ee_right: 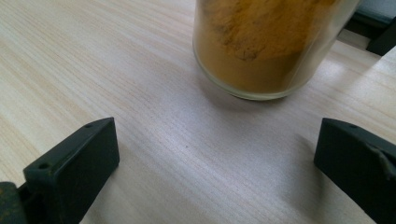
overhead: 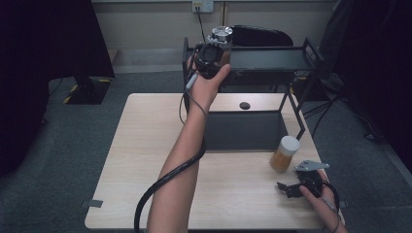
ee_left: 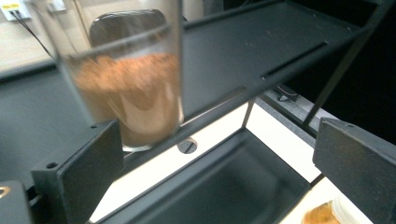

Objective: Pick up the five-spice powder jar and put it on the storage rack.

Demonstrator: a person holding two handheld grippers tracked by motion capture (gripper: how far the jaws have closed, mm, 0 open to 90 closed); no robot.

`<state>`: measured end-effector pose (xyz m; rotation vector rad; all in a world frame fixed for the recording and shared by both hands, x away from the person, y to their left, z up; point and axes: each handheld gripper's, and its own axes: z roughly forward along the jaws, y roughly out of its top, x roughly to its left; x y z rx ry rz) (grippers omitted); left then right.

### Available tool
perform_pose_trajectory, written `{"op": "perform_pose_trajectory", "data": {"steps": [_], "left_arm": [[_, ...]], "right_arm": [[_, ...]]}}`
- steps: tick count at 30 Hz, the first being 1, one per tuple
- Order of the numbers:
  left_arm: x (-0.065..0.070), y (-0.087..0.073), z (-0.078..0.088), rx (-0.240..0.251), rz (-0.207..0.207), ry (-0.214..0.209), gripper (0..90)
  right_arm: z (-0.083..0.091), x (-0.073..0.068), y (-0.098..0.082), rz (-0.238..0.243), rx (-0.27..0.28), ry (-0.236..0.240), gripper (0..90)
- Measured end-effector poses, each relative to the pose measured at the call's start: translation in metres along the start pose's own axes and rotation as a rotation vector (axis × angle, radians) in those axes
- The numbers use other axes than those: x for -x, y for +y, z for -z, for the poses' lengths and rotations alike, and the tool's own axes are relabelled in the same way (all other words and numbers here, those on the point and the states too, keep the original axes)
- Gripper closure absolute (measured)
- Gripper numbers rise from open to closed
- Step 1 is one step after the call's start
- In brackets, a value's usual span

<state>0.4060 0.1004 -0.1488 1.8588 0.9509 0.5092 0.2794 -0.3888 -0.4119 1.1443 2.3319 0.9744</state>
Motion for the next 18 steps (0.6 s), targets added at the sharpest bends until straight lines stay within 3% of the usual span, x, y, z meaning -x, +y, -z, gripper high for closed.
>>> {"op": "perform_pose_trajectory", "data": {"steps": [18], "left_arm": [[-0.001,-0.044,-0.015,0.01,0.013,-0.068,2.1]], "right_arm": [[0.0,0.0,0.0,-0.001,0.0,0.0,0.0]]}}
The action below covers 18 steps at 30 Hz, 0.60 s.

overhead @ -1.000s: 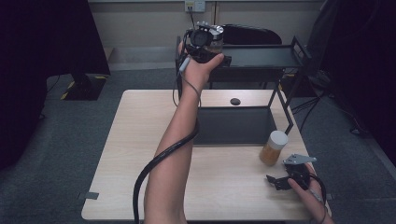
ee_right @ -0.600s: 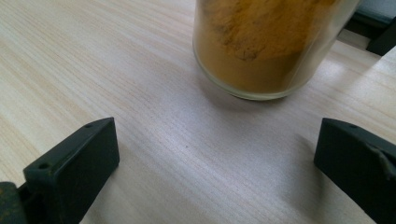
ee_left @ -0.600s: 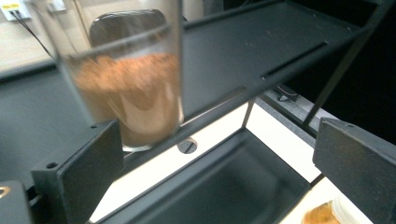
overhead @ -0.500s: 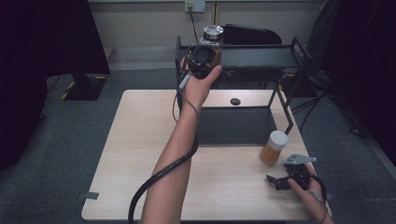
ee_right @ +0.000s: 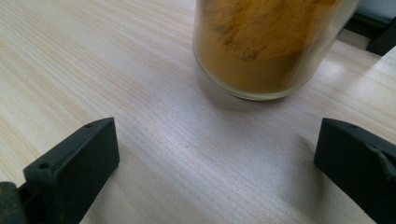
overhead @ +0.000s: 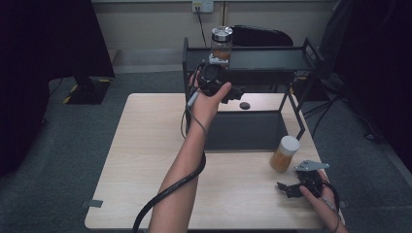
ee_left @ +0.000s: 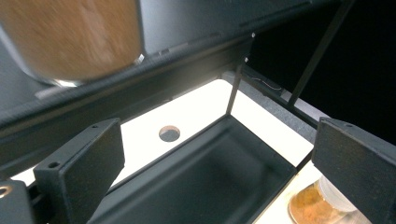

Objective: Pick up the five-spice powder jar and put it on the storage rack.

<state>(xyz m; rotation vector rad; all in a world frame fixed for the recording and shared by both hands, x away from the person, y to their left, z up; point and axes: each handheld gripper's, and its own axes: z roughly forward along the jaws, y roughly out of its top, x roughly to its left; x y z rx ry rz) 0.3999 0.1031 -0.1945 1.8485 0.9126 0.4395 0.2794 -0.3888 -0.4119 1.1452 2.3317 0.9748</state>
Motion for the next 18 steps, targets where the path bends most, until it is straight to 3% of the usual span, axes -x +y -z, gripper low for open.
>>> {"op": "perform_pose_trajectory", "data": {"steps": [18], "left_arm": [[-0.008,-0.039,-0.022,0.001,0.032,-0.012,2.2]], "right_arm": [[0.0,0.0,0.0,0.0,0.0,0.0,0.0]]}}
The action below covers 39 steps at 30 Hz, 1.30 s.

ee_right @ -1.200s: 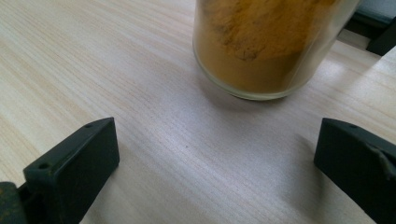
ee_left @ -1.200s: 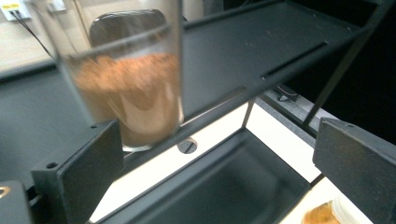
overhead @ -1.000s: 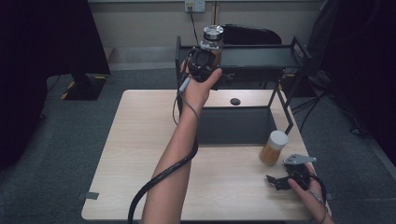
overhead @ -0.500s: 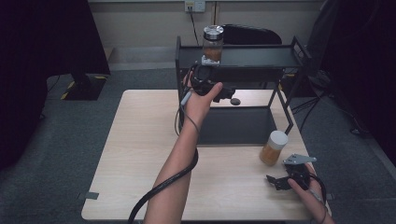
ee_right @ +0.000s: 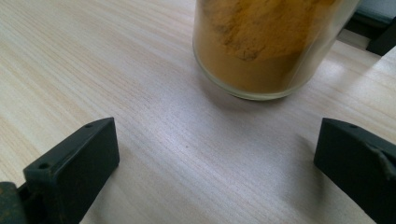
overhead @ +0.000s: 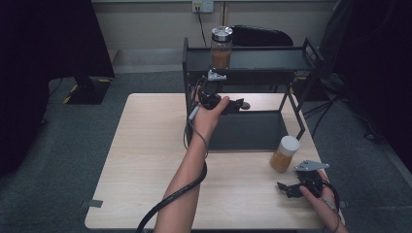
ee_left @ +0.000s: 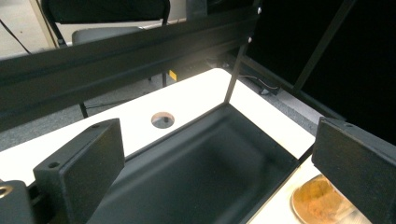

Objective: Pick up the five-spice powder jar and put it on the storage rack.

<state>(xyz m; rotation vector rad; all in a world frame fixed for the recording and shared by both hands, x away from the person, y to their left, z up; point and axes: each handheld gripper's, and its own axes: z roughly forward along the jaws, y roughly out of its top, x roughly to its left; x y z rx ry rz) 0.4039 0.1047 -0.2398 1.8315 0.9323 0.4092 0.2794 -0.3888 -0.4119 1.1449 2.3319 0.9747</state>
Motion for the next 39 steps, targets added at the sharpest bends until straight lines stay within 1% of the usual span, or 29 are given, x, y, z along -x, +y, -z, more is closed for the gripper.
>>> {"op": "perform_pose_trajectory", "data": {"steps": [2,4,5,6,11,14,16,21,23,32,36,39], "left_arm": [[-0.001,-0.006,-0.003,0.0,0.005,-0.004,2.1],[-0.003,-0.011,-0.005,0.011,0.011,-0.017,2.1],[-0.003,-0.014,-0.007,0.01,0.009,-0.018,2.1],[-0.003,-0.015,-0.008,0.007,0.0,-0.015,2.2],[-0.005,-0.026,-0.012,0.005,-0.002,-0.017,2.1],[-0.006,-0.032,-0.014,-0.001,-0.015,-0.011,2.1],[-0.007,-0.036,-0.016,-0.003,-0.008,-0.015,2.1],[-0.008,-0.045,-0.02,-0.013,-0.01,-0.015,2.2],[-0.008,-0.049,-0.022,-0.01,-0.005,-0.015,2.1],[-0.01,-0.063,-0.025,-0.023,-0.009,-0.015,2.1],[-0.011,-0.07,-0.025,-0.02,-0.003,-0.018,2.1],[-0.012,-0.074,-0.024,-0.028,-0.01,-0.019,2.1]], "right_arm": [[0.0,0.0,0.0,0.0,0.001,0.0,0.0],[0.0,0.0,0.0,0.0,0.0,0.0,0.0],[0.0,0.0,0.0,0.0,0.001,0.0,0.0],[0.0,0.0,0.0,0.0,0.001,0.0,0.0],[0.0,0.0,0.0,0.0,0.0,0.0,0.0],[0.0,0.0,0.0,0.0,0.001,0.0,0.0],[0.0,0.0,0.0,-0.001,0.0,0.0,0.0],[0.0,0.0,0.0,0.0,0.001,0.0,0.0],[0.0,0.0,0.0,0.0,0.001,0.0,0.0],[0.0,0.0,0.0,0.0,0.0,0.0,0.0],[0.0,0.0,0.0,0.0,0.0,0.0,0.0],[0.0,0.0,0.0,0.001,0.0,0.0,0.0]]}}
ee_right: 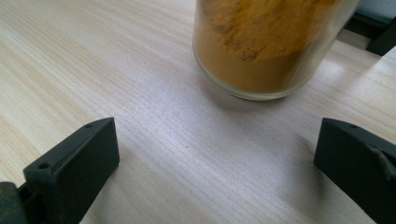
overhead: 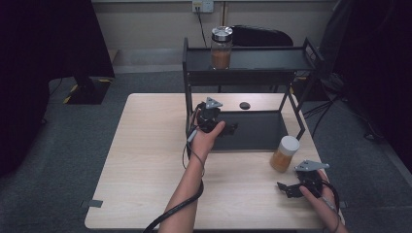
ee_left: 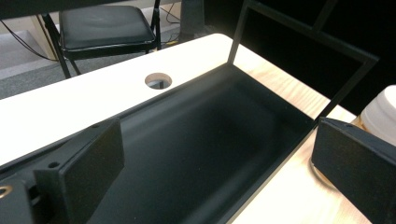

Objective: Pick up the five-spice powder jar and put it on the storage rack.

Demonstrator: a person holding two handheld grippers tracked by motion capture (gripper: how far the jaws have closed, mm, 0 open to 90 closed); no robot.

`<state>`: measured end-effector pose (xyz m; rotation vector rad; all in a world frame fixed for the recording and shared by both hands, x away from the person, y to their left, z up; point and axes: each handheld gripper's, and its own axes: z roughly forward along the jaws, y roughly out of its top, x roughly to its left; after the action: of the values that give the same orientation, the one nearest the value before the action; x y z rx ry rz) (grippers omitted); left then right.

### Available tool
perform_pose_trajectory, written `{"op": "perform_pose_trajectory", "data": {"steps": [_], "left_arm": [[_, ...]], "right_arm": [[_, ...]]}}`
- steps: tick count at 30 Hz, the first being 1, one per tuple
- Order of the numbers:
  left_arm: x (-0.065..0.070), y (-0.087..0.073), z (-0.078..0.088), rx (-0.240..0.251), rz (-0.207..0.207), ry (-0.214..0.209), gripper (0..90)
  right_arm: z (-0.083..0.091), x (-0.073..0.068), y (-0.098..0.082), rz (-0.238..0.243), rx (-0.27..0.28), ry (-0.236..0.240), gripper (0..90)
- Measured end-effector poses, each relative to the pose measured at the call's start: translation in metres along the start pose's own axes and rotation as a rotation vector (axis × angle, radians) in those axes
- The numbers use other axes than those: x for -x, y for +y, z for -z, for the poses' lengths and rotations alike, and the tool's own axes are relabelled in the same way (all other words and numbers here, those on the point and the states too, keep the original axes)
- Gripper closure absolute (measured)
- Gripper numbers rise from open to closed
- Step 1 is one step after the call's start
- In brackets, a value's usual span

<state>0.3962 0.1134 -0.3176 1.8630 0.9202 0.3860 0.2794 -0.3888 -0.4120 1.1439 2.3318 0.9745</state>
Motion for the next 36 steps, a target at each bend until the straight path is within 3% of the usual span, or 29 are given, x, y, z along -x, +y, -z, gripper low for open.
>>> {"op": "perform_pose_trajectory", "data": {"steps": [10,29,36], "left_arm": [[-0.002,-0.02,0.001,-0.015,0.016,-0.01,2.1],[0.001,-0.052,0.007,-0.05,-0.007,-0.034,2.1],[0.001,-0.07,0.008,-0.053,0.013,-0.034,2.1]], "right_arm": [[0.0,0.0,0.0,0.0,0.0,0.0,0.0],[0.0,0.0,0.0,0.0,0.0,0.0,0.0],[0.0,0.0,0.0,0.0,0.0,0.0,0.0]]}}
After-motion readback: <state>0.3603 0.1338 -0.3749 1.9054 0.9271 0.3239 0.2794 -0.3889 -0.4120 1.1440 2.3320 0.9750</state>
